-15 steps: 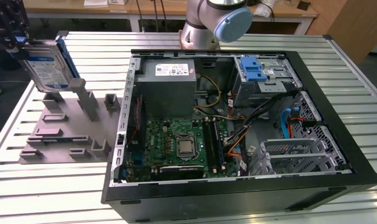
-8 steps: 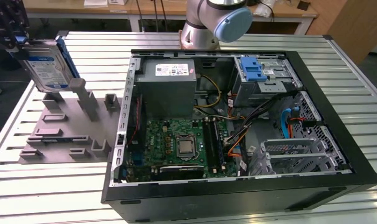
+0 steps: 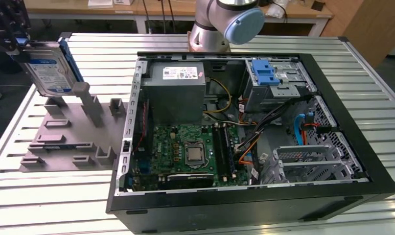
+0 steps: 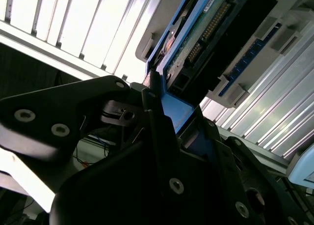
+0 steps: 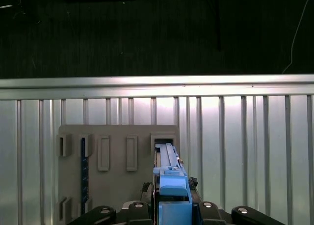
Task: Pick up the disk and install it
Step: 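Pick up the disk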
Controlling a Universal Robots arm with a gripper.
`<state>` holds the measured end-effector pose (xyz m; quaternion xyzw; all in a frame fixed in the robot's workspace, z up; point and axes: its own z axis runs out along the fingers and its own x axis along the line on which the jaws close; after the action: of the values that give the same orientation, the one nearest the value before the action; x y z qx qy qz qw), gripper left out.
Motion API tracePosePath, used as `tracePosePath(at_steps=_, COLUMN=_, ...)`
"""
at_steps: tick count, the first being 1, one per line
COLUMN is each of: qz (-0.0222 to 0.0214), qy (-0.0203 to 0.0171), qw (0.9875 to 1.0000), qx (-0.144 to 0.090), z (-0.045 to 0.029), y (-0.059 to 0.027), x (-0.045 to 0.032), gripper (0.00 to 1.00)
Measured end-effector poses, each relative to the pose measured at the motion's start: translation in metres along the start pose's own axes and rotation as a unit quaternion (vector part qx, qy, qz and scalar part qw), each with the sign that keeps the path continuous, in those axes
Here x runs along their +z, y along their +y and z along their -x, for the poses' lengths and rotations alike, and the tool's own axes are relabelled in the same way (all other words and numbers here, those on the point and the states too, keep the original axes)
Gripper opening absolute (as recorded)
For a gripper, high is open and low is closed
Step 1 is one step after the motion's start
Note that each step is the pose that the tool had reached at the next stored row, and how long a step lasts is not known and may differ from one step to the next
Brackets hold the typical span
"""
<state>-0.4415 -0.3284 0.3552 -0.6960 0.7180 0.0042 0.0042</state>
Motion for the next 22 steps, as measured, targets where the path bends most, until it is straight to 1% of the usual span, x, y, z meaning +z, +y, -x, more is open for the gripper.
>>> tracePosePath(at_steps=22, qz=0.0, qy=0.0, qw=1.0, qx=0.0, z=0.0, y=0.0, x=-0.0004, gripper=0.36)
